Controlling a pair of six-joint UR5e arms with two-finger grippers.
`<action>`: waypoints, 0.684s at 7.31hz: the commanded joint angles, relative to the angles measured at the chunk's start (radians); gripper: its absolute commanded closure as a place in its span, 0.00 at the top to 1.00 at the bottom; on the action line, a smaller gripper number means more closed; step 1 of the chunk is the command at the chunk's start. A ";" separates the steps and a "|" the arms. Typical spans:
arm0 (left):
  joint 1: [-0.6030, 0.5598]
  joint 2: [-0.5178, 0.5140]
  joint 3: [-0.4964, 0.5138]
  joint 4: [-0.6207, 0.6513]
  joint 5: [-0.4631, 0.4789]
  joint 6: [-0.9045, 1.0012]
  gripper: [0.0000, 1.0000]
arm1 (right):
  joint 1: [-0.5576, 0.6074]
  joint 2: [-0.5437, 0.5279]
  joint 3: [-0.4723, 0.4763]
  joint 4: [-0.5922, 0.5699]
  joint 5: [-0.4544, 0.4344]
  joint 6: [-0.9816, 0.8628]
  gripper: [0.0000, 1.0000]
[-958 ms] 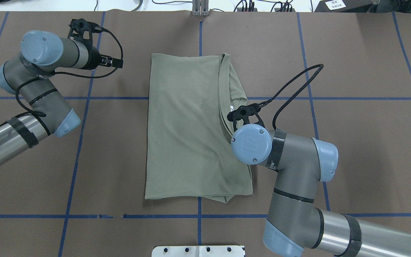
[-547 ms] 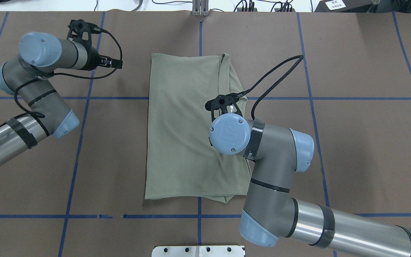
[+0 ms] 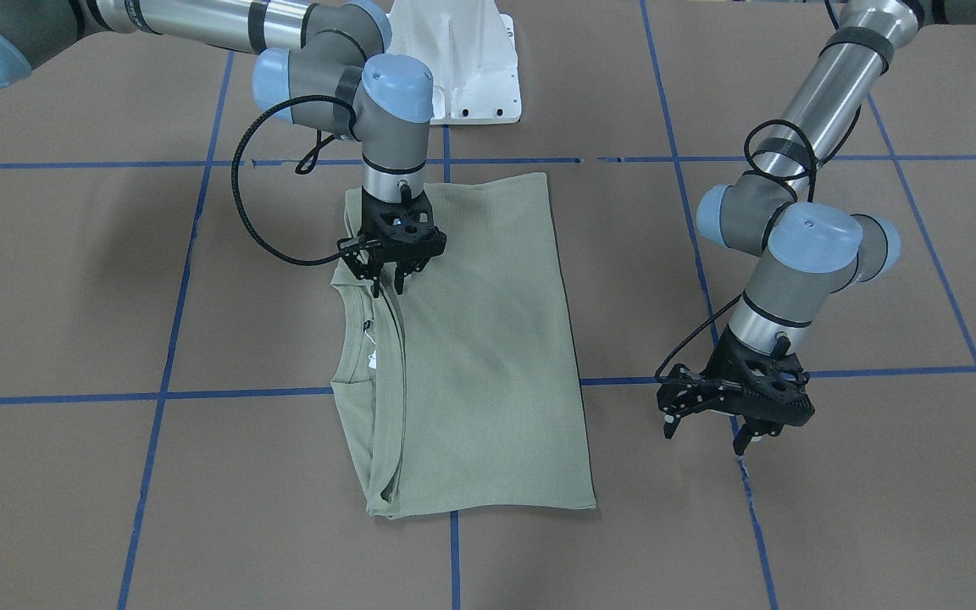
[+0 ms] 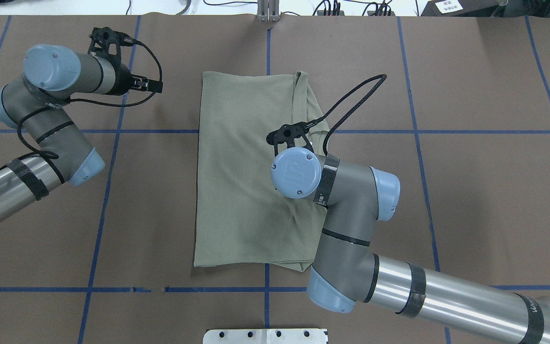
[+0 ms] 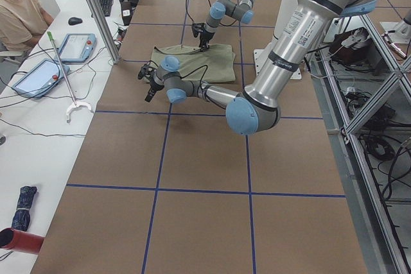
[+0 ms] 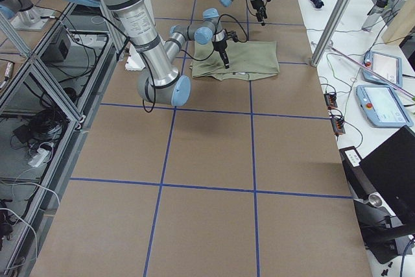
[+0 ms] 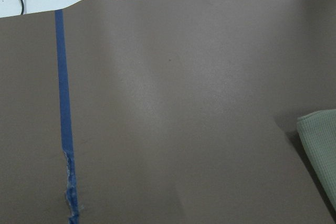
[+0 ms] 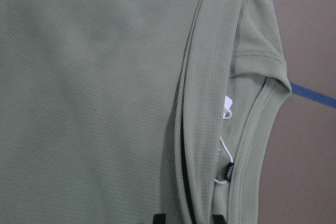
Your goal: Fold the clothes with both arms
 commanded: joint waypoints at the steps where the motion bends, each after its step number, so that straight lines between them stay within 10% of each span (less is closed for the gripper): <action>1: 0.002 0.000 0.000 -0.001 0.000 0.000 1.00 | 0.006 -0.003 -0.003 0.001 0.001 -0.030 0.38; 5: 0.002 0.000 0.000 -0.001 0.000 0.000 1.00 | 0.006 -0.009 -0.005 -0.006 0.002 -0.028 0.00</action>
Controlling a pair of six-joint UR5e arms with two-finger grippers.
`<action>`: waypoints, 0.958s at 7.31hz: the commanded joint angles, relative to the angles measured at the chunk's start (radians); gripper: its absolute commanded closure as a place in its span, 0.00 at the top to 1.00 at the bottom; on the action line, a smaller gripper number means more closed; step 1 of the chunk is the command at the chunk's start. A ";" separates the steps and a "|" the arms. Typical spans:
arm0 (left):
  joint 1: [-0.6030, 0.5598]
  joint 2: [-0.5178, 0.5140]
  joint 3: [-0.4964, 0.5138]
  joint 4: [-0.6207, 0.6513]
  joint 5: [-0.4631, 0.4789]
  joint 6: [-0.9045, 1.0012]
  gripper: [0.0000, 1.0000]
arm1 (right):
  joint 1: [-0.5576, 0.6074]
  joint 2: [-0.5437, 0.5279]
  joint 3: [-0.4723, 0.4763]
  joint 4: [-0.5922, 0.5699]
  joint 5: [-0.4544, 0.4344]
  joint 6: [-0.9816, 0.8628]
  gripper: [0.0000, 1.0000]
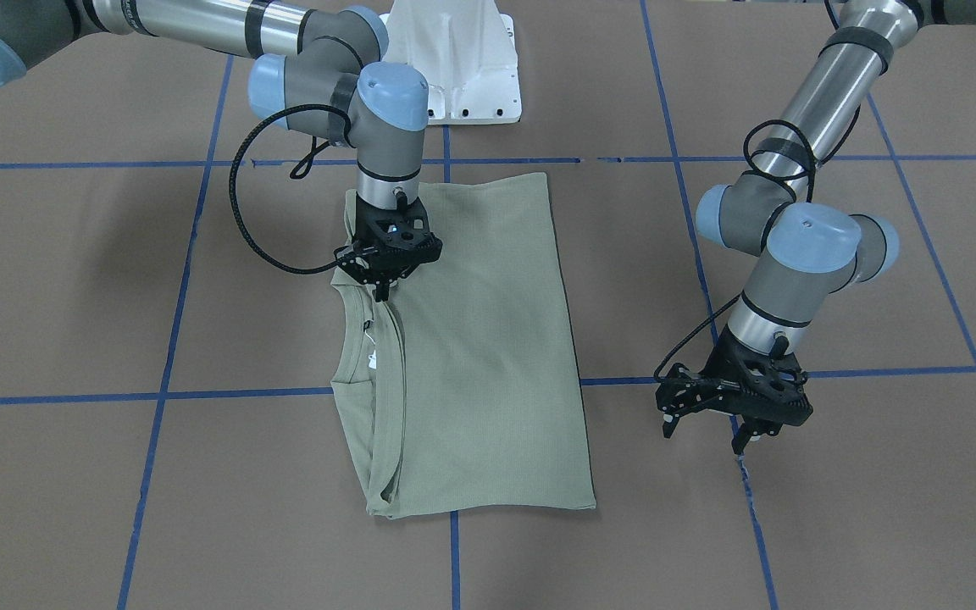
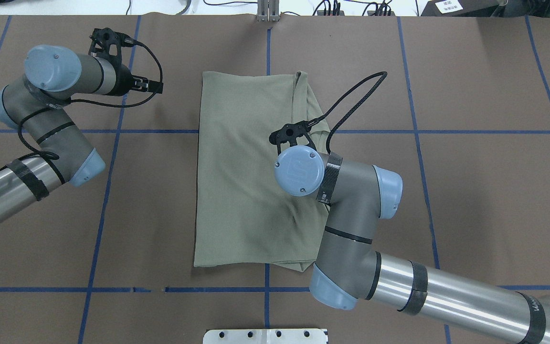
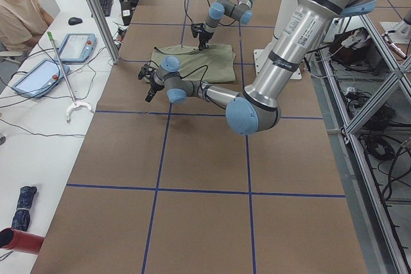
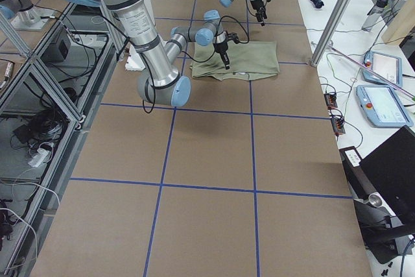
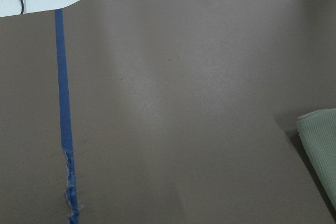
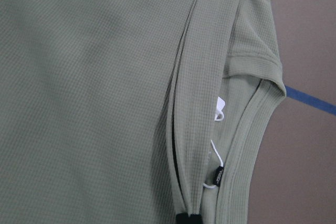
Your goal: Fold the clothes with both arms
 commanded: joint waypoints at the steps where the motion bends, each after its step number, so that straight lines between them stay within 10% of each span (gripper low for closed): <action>1: 0.000 0.000 0.000 0.000 0.000 0.000 1.00 | 0.006 -0.004 0.007 -0.007 0.003 0.001 0.00; 4: 0.005 0.000 0.000 0.000 0.002 0.000 1.00 | 0.014 -0.170 0.145 -0.005 0.003 0.005 0.00; 5: 0.005 0.002 0.001 0.000 0.000 0.000 1.00 | 0.011 -0.186 0.145 -0.004 0.001 0.008 0.65; 6: 0.005 0.000 0.000 0.000 0.000 0.000 1.00 | 0.005 -0.185 0.142 0.002 -0.002 0.016 1.00; 7: 0.005 0.002 0.000 0.000 0.000 0.000 1.00 | 0.005 -0.179 0.142 0.005 0.001 0.016 1.00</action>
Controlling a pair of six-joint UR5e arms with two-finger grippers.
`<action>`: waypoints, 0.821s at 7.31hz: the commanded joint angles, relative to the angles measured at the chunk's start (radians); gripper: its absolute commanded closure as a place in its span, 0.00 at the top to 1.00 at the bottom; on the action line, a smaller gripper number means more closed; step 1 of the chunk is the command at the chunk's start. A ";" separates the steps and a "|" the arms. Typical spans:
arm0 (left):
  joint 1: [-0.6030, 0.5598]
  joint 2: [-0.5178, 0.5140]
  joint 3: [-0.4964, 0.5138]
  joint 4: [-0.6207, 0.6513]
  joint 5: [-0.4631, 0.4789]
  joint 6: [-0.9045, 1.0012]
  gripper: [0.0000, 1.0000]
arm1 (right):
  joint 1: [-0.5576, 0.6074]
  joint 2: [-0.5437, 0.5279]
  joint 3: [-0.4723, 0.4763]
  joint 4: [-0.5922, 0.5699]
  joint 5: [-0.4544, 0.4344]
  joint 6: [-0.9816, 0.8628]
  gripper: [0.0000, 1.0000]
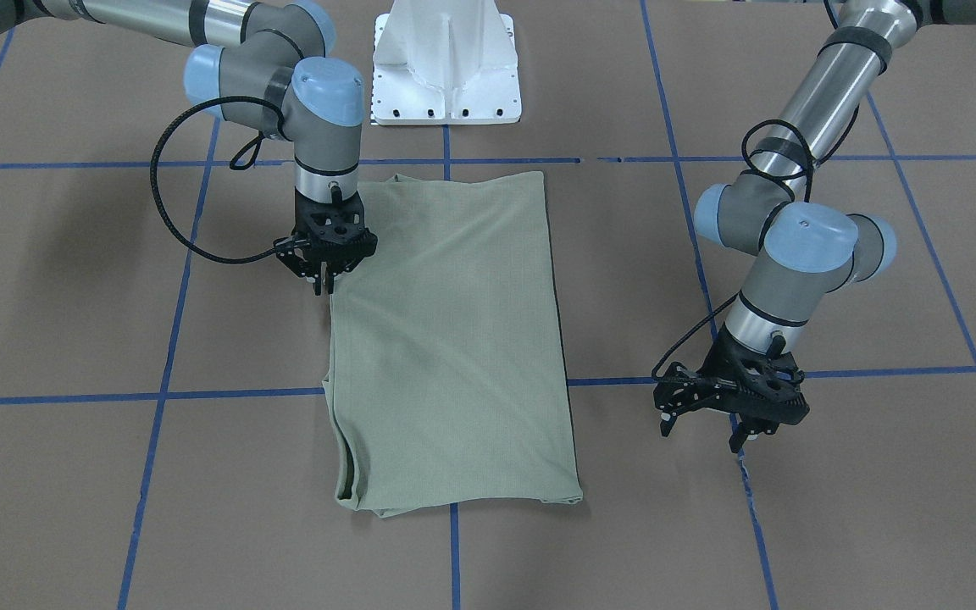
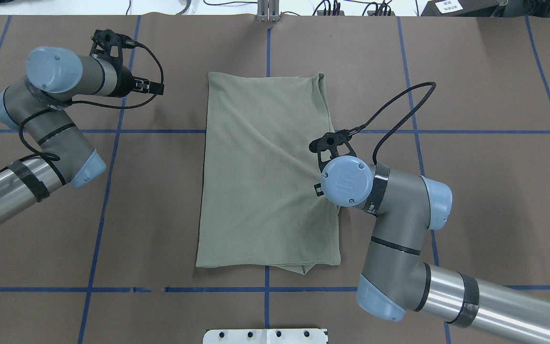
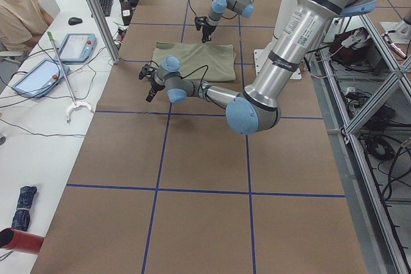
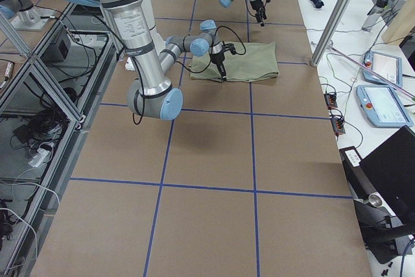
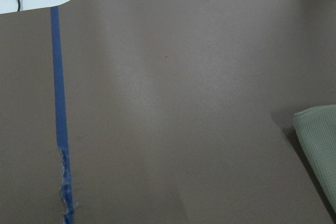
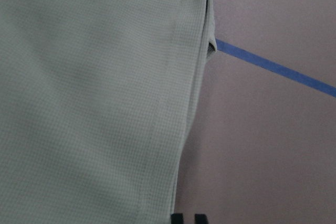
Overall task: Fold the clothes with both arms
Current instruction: 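Move both grippers to the shirt edge nearest the robot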
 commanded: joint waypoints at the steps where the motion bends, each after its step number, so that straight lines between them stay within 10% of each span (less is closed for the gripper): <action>1: 0.000 -0.001 -0.002 0.000 0.000 0.000 1.00 | 0.019 0.008 0.005 0.006 0.006 0.005 1.00; 6: 0.049 0.155 -0.315 0.012 -0.126 -0.239 1.00 | 0.038 -0.161 0.162 0.427 0.127 0.390 1.00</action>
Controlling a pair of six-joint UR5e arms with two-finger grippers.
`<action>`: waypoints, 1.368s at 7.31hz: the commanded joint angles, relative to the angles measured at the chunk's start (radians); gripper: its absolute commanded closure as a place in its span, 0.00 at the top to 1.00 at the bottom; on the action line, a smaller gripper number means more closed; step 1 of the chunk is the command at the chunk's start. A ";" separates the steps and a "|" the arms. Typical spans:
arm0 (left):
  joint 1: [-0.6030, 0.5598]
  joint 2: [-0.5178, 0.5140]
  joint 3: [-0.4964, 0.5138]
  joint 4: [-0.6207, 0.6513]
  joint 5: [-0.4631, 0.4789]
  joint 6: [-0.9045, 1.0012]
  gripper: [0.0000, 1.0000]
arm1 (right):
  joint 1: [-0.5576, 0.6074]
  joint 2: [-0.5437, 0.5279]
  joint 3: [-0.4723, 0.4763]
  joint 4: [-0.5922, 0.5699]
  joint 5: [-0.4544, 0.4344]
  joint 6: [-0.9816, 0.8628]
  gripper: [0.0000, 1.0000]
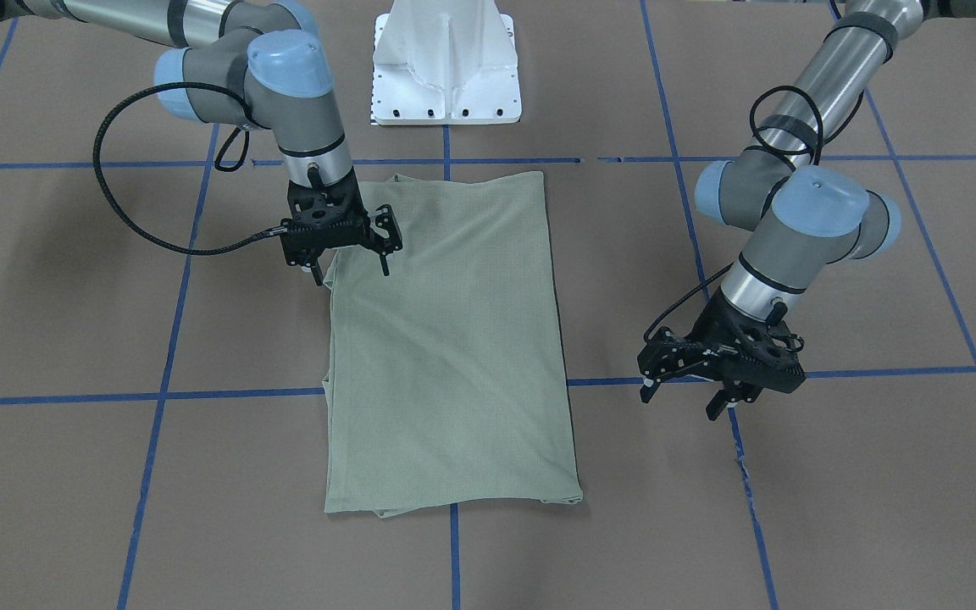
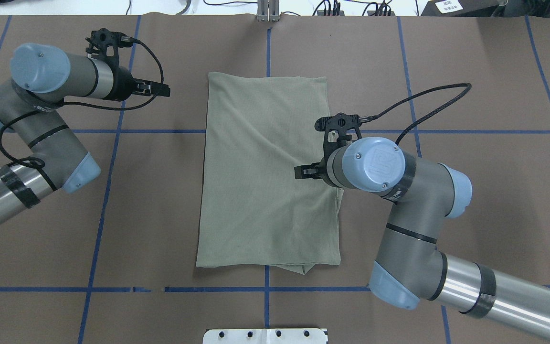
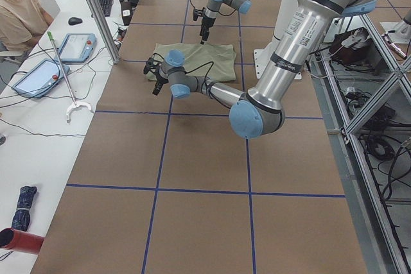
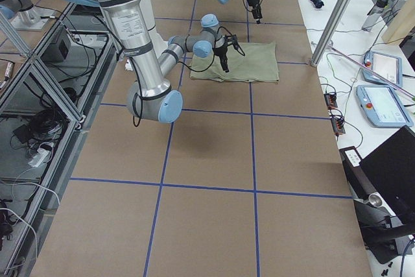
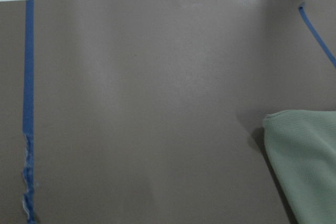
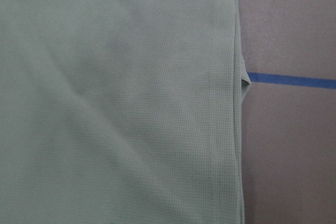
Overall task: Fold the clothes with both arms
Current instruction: 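Move both grippers to the shirt edge nearest the robot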
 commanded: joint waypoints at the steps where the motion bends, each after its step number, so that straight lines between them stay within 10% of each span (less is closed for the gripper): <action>1: 0.106 0.165 -0.262 0.002 -0.013 -0.172 1.00 | -0.051 -0.170 0.133 0.179 -0.016 0.292 1.00; 5: 0.487 0.373 -0.571 0.108 0.254 -0.639 0.92 | -0.223 -0.227 0.192 0.199 -0.285 0.532 1.00; 10: 0.659 0.251 -0.496 0.175 0.410 -0.854 0.83 | -0.234 -0.227 0.192 0.199 -0.293 0.534 1.00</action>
